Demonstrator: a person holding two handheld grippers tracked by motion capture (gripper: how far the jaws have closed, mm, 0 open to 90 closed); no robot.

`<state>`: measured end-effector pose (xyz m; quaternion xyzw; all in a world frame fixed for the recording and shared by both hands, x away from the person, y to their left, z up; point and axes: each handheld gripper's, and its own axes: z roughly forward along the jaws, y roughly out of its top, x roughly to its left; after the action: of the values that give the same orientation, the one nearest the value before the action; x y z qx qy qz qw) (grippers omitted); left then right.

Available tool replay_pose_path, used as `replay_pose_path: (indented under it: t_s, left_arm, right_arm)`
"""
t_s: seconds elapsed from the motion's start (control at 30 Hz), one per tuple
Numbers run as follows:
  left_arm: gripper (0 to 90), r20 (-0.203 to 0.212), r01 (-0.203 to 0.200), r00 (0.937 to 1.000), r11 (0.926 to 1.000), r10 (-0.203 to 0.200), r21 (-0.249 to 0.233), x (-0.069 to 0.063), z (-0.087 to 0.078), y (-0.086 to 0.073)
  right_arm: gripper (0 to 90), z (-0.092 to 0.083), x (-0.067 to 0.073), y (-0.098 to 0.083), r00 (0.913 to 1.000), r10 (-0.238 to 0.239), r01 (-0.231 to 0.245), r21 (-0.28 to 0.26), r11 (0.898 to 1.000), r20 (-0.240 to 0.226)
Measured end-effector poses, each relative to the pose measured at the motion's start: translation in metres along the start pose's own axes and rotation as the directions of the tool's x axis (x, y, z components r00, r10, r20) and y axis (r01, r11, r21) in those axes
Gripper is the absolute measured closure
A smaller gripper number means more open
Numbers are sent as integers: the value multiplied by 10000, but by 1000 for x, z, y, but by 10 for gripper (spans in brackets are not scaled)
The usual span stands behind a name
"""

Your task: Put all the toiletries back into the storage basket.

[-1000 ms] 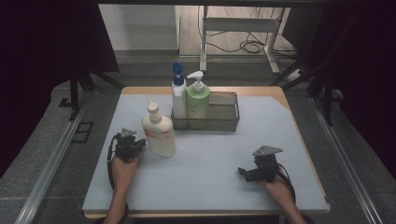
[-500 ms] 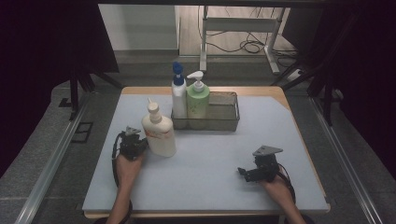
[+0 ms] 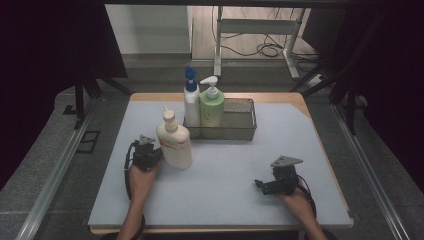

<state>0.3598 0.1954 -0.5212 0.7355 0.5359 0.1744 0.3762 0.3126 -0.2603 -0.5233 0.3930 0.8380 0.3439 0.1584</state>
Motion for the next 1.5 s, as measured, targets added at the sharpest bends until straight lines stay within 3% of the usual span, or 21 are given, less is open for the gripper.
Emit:
replay_pose_path:
  t_s: [0.27, 0.67, 0.8, 1.1, 1.23, 1.4, 1.5]
  left_arm:
    - [893, 318, -367, 9988, 9993, 365, 52, -19, 7, 3]
    - [893, 943, -926, 9914, 9955, 903, 197, -51, 19, 6]
    - [893, 974, -1113, 9893, 9935, 1084, 242, -59, 20, 6]
    - [893, 1198, -1682, 9793, 9852, 1631, 336, -78, 21, 6]
    - [894, 1243, -1756, 9775, 9839, 1705, 316, -83, 22, 5]
    - [894, 1363, -2030, 9709, 9787, 1971, 311, -94, 22, 5]
    - [894, 1499, -2305, 9632, 9725, 2232, 332, -103, 23, 4]
  right_arm:
    - [13, 0, 0, 0, 10000, 0, 0, -5, 10000, 1]
    - [13, 0, 0, 0, 10000, 1, -1, -8, 10000, 2]
    - [13, 0, 0, 0, 10000, 2, -2, -14, 10000, -1]
    - [13, 0, 0, 0, 10000, 5, -5, 0, 10000, 1]
    - [13, 0, 0, 0, 10000, 16, -16, 3, 10000, -8]
    - [13, 0, 0, 0, 10000, 13, -13, 5, 10000, -9]
    - [13, 0, 0, 0, 10000, 8, -8, 7, 10000, -8]
